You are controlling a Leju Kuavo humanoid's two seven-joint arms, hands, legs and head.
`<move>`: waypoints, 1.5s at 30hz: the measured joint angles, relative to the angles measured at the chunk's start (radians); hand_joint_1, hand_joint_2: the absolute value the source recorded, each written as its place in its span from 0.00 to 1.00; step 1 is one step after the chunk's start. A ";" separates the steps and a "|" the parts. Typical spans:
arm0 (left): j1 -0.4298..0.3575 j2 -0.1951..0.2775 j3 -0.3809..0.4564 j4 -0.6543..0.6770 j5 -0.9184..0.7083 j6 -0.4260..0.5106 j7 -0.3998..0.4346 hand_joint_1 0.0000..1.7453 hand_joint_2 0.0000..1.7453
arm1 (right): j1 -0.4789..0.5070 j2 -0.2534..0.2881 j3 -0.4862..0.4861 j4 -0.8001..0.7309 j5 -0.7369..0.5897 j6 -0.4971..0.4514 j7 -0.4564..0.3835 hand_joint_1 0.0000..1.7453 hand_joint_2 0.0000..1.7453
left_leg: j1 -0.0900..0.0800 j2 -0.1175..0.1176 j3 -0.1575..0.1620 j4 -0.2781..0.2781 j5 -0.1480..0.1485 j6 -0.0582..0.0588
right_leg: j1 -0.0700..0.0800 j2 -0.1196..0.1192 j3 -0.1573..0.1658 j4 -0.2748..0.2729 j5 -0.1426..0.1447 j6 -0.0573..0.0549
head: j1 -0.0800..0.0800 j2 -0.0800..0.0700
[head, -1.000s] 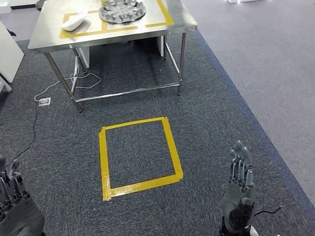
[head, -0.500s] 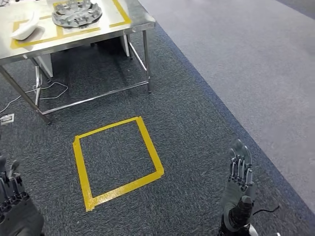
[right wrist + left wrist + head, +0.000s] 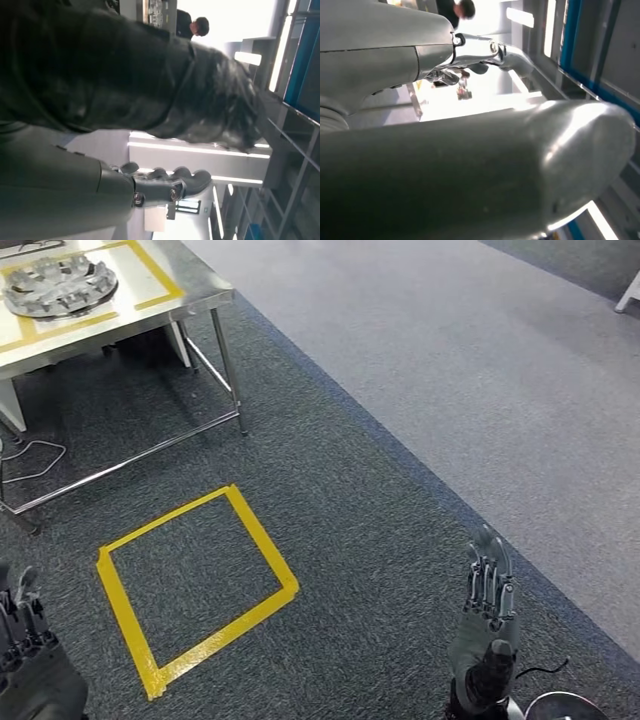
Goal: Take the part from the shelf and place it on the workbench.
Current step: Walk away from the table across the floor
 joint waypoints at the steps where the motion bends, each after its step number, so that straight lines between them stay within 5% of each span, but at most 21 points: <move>1: 0.000 0.000 0.000 0.000 0.000 -0.001 0.000 0.00 0.00 | 0.001 0.000 -0.001 0.000 0.000 0.001 0.000 0.00 0.00 | 0.001 0.007 0.001 0.000 0.000 -0.005 | 0.002 0.009 -0.003 0.001 0.004 -0.006 | -0.001 0.000; 8: -0.002 0.000 0.000 0.000 0.000 -0.002 0.000 0.00 0.00 | 0.004 0.000 -0.002 -0.001 0.000 0.001 0.000 0.00 0.00 | 0.005 0.007 0.003 0.001 -0.003 -0.017 | 0.002 0.029 -0.006 -0.002 0.012 -0.020 | -0.001 0.000; 10: -0.002 0.001 0.000 0.001 0.001 -0.002 0.000 0.00 0.00 | 0.004 0.000 -0.004 -0.002 0.001 0.002 0.000 0.00 0.00 | 0.008 -0.052 -0.035 0.112 -0.074 -0.027 | -0.003 0.065 -0.009 -0.006 0.027 -0.033 | -0.004 0.000; 12: -0.001 0.001 0.000 0.001 0.001 -0.003 0.000 0.00 0.00 | 0.004 0.000 -0.006 -0.002 0.001 0.002 0.000 0.00 0.00 | 0.010 -0.110 -0.052 0.186 -0.107 -0.026 | -0.004 0.119 -0.017 -0.005 0.040 -0.039 | -0.007 0.000; 15: -0.002 0.002 0.000 0.002 0.002 -0.003 0.000 0.00 0.00 | 0.003 0.000 -0.008 -0.002 0.001 0.003 0.000 0.00 0.00 | 0.012 -0.177 0.024 0.032 -0.032 -0.010 | -0.003 0.173 -0.026 0.001 0.047 -0.028 | -0.007 0.000; 17: -0.002 0.001 0.000 0.002 0.002 -0.003 -0.001 0.00 0.00 | 0.002 0.000 -0.008 -0.002 0.002 0.003 0.000 0.00 0.00 | 0.010 -0.198 0.035 0.000 -0.030 -0.005 | -0.007 0.196 -0.039 0.003 0.053 -0.014 | -0.007 0.000; 18: -0.002 0.001 0.001 0.002 0.002 -0.004 -0.001 0.00 0.00 | 0.003 0.000 -0.008 -0.002 0.002 0.004 0.000 0.00 0.00 | 0.009 -0.188 0.035 -0.004 -0.028 -0.002 | -0.010 0.208 -0.048 0.002 0.058 -0.007 | -0.007 0.000; 20: -0.004 0.001 0.001 0.002 0.002 -0.006 -0.001 0.00 0.00 | 0.005 0.000 -0.008 -0.002 0.002 0.004 0.000 0.00 0.00 | 0.010 -0.159 0.035 -0.012 -0.020 0.008 | -0.009 0.184 -0.066 0.018 0.048 0.003 | -0.004 0.000; 23: -0.002 0.000 0.002 0.002 0.001 -0.009 -0.001 0.00 0.00 | 0.002 0.000 -0.008 -0.002 0.002 0.004 -0.001 0.00 0.00 | 0.008 -0.110 0.031 -0.018 -0.014 0.021 | -0.005 0.096 -0.139 0.173 -0.043 0.010 | 0.004 0.000; 25: 0.000 0.000 0.002 0.003 0.001 -0.010 -0.001 0.00 0.00 | 0.003 0.000 -0.008 -0.001 0.002 0.004 0.000 0.00 0.00 | 0.004 -0.076 0.027 -0.018 -0.014 0.023 | -0.006 0.079 -0.179 0.279 -0.085 0.014 | 0.005 0.000; 26: 0.000 0.000 0.002 0.003 0.000 -0.010 -0.001 0.00 0.00 | 0.004 0.000 -0.008 -0.001 0.002 0.004 0.000 0.00 0.00 | 0.004 -0.061 0.025 -0.018 -0.014 0.023 | -0.006 0.075 -0.177 0.288 -0.082 0.016 | 0.005 0.000; 28: 0.000 0.000 0.002 0.003 0.000 -0.011 -0.001 0.00 0.00 | 0.005 0.000 -0.008 -0.001 0.002 0.004 0.000 0.00 0.00 | 0.003 -0.033 0.027 -0.017 -0.015 0.022 | -0.007 0.058 -0.106 0.183 -0.031 0.015 | 0.005 0.000; 30: -0.001 0.000 0.002 0.003 0.000 -0.012 -0.001 0.00 0.00 | 0.005 0.000 -0.008 -0.001 0.003 0.004 0.000 0.00 0.00 | 0.000 -0.009 0.030 -0.015 -0.017 0.016 | -0.004 0.018 -0.020 0.038 0.009 0.009 | 0.004 0.000; 32: -0.001 0.000 0.002 0.003 0.000 -0.012 -0.001 0.00 0.00 | 0.004 0.000 -0.008 -0.001 0.003 0.004 0.000 0.00 0.00 | -0.003 0.007 0.031 -0.013 -0.017 0.006 | 0.001 -0.003 0.007 -0.010 0.016 0.001 | 0.004 0.000; 34: -0.002 0.000 0.002 0.003 0.000 -0.012 -0.001 0.00 0.00 | 0.006 0.000 -0.009 -0.002 0.004 0.004 -0.001 0.00 0.00 | -0.002 0.023 0.033 -0.014 -0.016 -0.006 | 0.004 0.016 0.001 -0.010 0.023 -0.009 | 0.003 0.000; 35: -0.004 0.000 0.002 0.003 0.000 -0.011 -0.001 0.00 0.00 | 0.008 0.000 -0.009 -0.002 0.004 0.003 -0.001 0.00 0.00 | 0.001 0.020 0.034 -0.012 -0.020 -0.012 | 0.003 0.027 0.000 -0.013 0.026 -0.015 | 0.003 0.000; 37: -0.006 0.000 0.002 0.003 0.000 -0.007 0.000 0.00 0.00 | 0.008 0.000 -0.009 -0.002 0.004 0.002 -0.001 0.00 0.00 | 0.006 -0.030 0.021 0.030 -0.056 -0.023 | -0.002 0.048 0.004 -0.020 0.035 -0.027 | 0.000 0.000; 39: -0.005 -0.001 0.003 0.003 0.000 -0.003 0.003 0.00 0.00 | 0.006 0.000 -0.009 -0.002 0.006 0.002 -0.001 0.00 0.00 | 0.009 -0.093 -0.027 0.147 -0.123 -0.028 | -0.002 0.070 0.003 -0.021 0.040 -0.034 | -0.005 0.000; 41: -0.005 -0.002 0.003 0.003 0.000 -0.001 0.006 0.00 0.00 | 0.007 0.000 -0.009 -0.002 0.006 0.001 0.000 0.00 0.00 | 0.009 -0.107 -0.076 0.257 -0.164 -0.028 | -0.001 0.095 -0.002 -0.018 0.042 -0.036 | -0.006 0.000; 43: -0.006 -0.003 0.003 0.003 0.000 0.000 0.006 0.00 0.00 | 0.007 0.000 -0.009 -0.002 0.006 0.001 0.000 0.00 0.00 | 0.010 -0.110 -0.070 0.243 -0.131 -0.026 | 0.000 0.125 -0.006 -0.012 0.042 -0.036 | -0.006 0.000; 45: -0.006 -0.005 0.004 0.003 0.000 0.000 0.006 0.00 0.00 | 0.008 0.000 -0.009 -0.002 0.007 0.000 0.000 0.00 0.00 | 0.014 -0.143 -0.015 0.122 -0.060 -0.022 | -0.001 0.154 -0.008 -0.003 0.041 -0.033 | -0.006 0.000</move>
